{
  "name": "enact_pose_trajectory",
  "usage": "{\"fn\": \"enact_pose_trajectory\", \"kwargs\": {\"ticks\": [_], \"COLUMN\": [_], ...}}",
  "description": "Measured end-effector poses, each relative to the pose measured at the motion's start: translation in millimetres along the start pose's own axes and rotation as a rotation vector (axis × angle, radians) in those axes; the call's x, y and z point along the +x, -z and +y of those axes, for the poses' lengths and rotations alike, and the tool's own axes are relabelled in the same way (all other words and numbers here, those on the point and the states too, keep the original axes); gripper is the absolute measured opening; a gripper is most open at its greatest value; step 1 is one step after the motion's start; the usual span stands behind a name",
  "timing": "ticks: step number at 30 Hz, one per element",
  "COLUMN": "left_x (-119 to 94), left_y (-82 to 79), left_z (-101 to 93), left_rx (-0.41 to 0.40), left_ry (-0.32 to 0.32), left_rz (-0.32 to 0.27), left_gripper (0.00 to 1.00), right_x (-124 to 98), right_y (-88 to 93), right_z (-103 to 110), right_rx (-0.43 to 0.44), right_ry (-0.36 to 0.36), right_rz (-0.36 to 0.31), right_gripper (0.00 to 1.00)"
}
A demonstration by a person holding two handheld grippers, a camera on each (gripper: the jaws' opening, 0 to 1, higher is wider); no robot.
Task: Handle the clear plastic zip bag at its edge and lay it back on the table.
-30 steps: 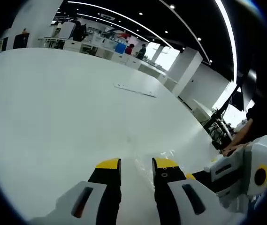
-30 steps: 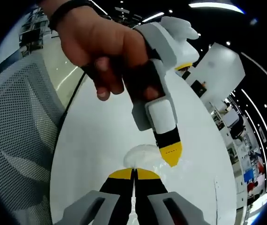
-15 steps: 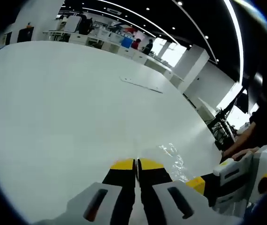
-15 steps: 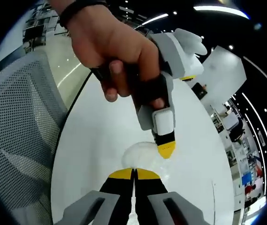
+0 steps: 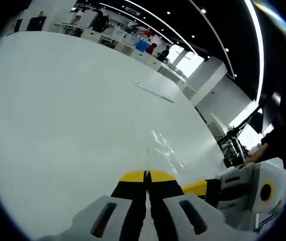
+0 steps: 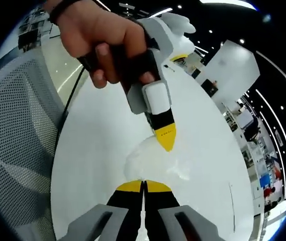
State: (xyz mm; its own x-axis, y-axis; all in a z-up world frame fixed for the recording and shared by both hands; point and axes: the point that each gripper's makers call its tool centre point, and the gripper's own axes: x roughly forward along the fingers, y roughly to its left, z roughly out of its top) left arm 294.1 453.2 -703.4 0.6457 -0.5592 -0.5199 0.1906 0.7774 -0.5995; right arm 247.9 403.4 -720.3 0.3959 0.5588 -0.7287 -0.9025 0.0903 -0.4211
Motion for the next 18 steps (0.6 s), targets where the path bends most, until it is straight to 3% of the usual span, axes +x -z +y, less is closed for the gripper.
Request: {"fn": "enact_pose_trajectory", "kwargs": {"ticks": [9,15,18], "left_x": [-3,-1,-1], "left_y": [10.8,9.8,5.5], "left_z": [-4.2,-5.5,-2.7], "left_rx": [-0.008,-0.045,-0.058], "left_ry": [0.004,0.0,-0.016], "left_rz": [0.0,-0.021,-0.034], "left_gripper": [0.0,0.0,0.0], "right_x": [3,0,-3], "right_y": [10.8,14.6,12.5], "right_z": [-6,-5,-4], "right_rx": [0.056,0.072,0.154], "right_ry": [0.014,0.019,0.022], "right_rz": [0.028,0.047,0.017], "right_gripper": [0.0,0.0,0.09]}}
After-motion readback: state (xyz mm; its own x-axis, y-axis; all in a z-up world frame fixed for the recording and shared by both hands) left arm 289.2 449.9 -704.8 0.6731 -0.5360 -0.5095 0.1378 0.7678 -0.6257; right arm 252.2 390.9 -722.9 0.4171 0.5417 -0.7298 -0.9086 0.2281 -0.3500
